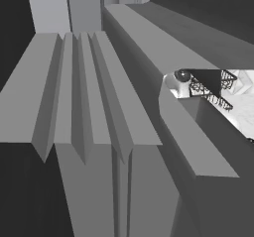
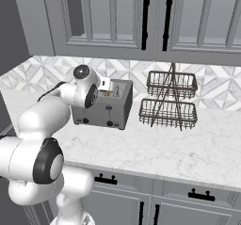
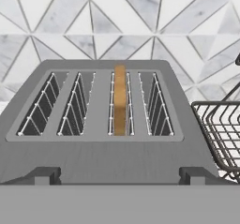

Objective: Start the toaster. Once the lever pops up, take the bread to the plate on the dining counter.

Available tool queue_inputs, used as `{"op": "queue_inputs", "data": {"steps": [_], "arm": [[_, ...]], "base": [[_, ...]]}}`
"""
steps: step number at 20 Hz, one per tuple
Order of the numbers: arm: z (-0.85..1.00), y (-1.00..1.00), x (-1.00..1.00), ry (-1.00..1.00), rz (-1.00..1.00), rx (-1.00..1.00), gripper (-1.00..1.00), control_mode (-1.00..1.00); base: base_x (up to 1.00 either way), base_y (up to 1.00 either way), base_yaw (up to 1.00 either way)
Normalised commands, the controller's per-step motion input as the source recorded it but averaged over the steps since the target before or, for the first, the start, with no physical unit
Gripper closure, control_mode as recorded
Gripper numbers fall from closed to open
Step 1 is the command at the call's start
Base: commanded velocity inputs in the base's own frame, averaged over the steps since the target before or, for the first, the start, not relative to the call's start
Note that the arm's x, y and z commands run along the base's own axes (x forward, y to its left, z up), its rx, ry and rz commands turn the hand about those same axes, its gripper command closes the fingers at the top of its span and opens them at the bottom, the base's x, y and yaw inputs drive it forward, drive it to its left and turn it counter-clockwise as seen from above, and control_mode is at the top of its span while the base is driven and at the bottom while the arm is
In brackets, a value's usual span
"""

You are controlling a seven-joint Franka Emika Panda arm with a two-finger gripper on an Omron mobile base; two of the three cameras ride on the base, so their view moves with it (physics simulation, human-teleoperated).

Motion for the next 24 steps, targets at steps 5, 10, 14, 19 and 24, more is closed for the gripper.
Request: {"op": "queue_inputs", "data": {"steps": [5,10,14,19,24], "arm": [[-0.10,0.00,0.23,0.00,0.00,0.00,-1.00,-1.00],[-0.01,0.00,0.26,0.00,0.00,0.00,-1.00,-1.00],[0.00,0.00,0.19,0.00,0.00,0.00,-1.00,-1.00],[-0.02,0.00,0.17,0.00,0.00,0.00,-1.00,-1.00],[-0.10,0.00,0.17,0.00,0.00,0.00,-1.00,-1.00]], "base": [[0.00,0.00,0.00],[0.00,0.00,0.00],[0.00,0.00,0.00],[0.00,0.00,0.00],[0.00,0.00,0.00]]}}
